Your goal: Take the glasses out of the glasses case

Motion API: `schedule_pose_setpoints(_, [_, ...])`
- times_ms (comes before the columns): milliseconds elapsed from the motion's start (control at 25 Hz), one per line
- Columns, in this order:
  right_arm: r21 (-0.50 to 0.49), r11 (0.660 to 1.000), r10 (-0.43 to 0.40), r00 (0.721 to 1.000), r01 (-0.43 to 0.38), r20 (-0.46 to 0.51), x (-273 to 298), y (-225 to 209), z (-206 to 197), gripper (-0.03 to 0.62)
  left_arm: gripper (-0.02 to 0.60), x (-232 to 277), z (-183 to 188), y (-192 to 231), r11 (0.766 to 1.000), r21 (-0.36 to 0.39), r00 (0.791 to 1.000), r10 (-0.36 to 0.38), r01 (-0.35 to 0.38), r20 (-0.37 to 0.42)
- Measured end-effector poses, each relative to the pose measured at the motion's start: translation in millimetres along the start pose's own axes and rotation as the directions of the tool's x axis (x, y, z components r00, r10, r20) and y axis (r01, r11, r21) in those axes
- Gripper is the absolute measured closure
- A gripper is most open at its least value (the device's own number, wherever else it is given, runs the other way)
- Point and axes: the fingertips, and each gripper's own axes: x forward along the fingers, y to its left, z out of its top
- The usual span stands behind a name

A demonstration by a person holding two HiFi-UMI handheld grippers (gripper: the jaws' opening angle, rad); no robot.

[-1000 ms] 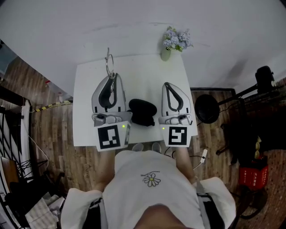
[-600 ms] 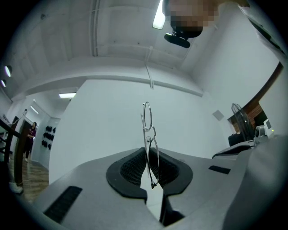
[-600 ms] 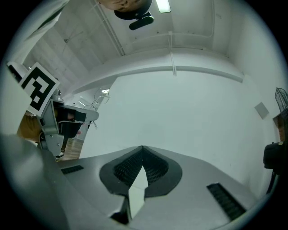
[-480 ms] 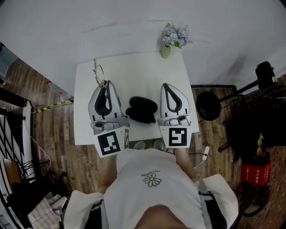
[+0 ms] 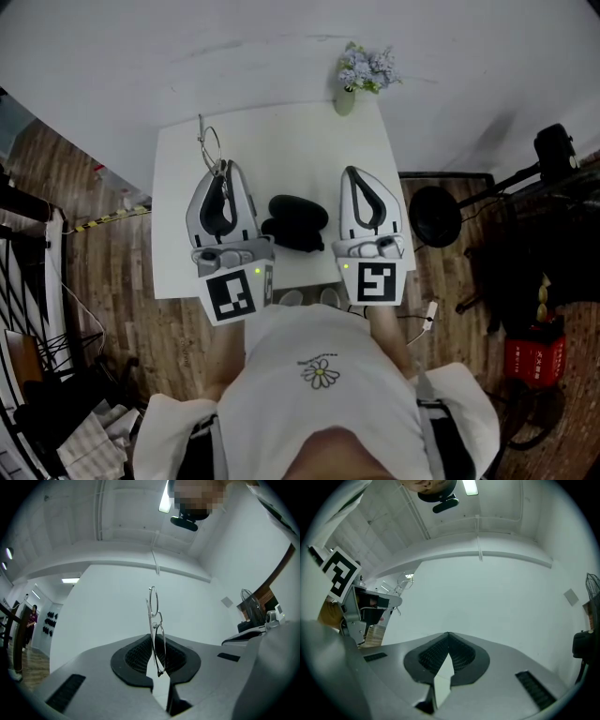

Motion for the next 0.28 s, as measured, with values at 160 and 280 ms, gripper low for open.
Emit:
schedule_pose_setpoints(160, [0.003,1.000,-0.005,1.000,0.005,0.009,-1.5,-1.5,0.1,0.585,0.541,-0.8,-2.4,0.0,1.000,0.026,1.000,-0.008,0.008,0.003])
schedule_pose_setpoints(280, [0.007,1.000,-0.004,1.000,0.004,-0.002,-3.5,-1.5,-2.6,0.585,0.541,-2.9,-5.2,0.7,1.000,0.022,1.000,-0.006,0.006,-0.009])
